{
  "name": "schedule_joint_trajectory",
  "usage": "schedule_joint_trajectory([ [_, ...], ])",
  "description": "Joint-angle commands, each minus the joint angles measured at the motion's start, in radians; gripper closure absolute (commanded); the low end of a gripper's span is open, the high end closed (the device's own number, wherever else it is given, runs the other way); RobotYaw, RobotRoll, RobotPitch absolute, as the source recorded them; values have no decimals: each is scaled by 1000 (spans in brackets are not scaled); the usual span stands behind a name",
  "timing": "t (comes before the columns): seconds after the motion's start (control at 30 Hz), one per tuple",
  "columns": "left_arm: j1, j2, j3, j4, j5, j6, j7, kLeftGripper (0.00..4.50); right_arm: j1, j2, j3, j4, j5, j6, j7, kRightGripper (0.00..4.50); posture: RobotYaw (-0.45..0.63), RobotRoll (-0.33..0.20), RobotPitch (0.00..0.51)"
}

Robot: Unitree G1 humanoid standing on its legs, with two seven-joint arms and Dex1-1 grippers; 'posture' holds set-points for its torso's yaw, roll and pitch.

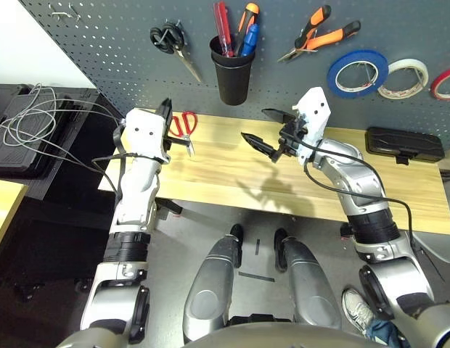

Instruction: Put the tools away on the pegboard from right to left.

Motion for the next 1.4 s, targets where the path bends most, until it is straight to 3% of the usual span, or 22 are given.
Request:
schedule_joint_trajectory([
  [0.03, -35, 15, -12, 125, 13, 39, -20, 4289, 34, -1, -4, 30, -4, 72, -38, 0, 57, 0, 336],
  [0.1, -71, 19, -19, 201, 18, 44, -25, 3893, 42, 11, -4, 53, -8, 99, -69, 0, 55, 0, 347],
  [0.47, -229, 24, -24, 541, 35, -13, -4, 123, 83, 58, 13, 97, -48, 111, -178, 0, 21, 0, 446],
  [0.5, -248, 25, -22, 577, 35, -15, -2, 13, 86, 61, 9, 96, -49, 114, -190, 0, 12, 0, 458],
  [0.7, -334, 33, -4, 718, 22, -13, -2, 13, 91, 74, -3, 77, -42, 143, -223, 0, -19, 0, 483],
  [1.07, -414, 30, 13, 791, -2, 3, -5, 13, 124, 85, 4, 22, -36, 178, -248, 0, -38, 0, 501],
  [1.3, -425, 12, 48, 842, -42, 141, 14, 13, 144, 84, 4, -15, -36, 203, -256, 0, -60, 0, 500],
  [1.4, -429, 8, 86, 858, -76, 222, 41, 652, 148, 85, 6, -30, -35, 215, -258, 0, -61, 0, 500],
])
